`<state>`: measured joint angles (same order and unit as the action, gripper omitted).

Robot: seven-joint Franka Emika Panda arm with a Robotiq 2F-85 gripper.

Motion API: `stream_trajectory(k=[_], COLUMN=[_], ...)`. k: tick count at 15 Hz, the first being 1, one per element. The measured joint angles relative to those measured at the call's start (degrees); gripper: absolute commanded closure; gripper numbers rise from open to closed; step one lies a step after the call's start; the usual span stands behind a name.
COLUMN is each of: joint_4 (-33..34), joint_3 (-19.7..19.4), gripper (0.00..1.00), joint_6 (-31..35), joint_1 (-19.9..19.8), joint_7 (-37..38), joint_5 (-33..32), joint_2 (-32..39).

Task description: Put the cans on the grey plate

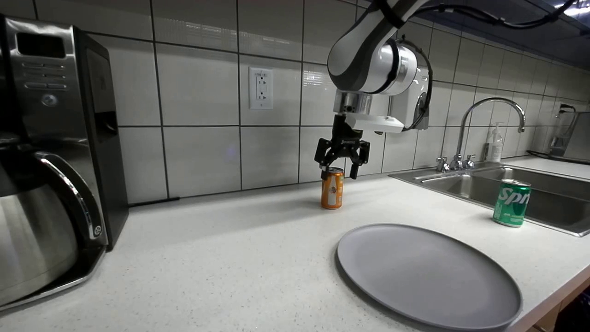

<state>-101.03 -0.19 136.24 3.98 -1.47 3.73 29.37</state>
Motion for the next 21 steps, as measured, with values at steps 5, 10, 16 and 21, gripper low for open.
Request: stream_trajectory(k=[5, 10, 16, 21], joint_4=[3.88, 7.24, 9.83, 10.38], joint_3=[-0.23, -0.22, -0.2, -0.2], gripper=[0.0, 0.0, 0.0, 0.51], joint_6=[-2.35, -4.42, -5.68, -6.14], joint_1=[0.01, 0.61, 1.51, 1.52], joint_7=[0.09, 0.09, 0.09, 0.09], joint_5=[-1.99, -3.83, -4.23, -4.24], joint_2=[2.8, 5.07, 6.83, 7.14])
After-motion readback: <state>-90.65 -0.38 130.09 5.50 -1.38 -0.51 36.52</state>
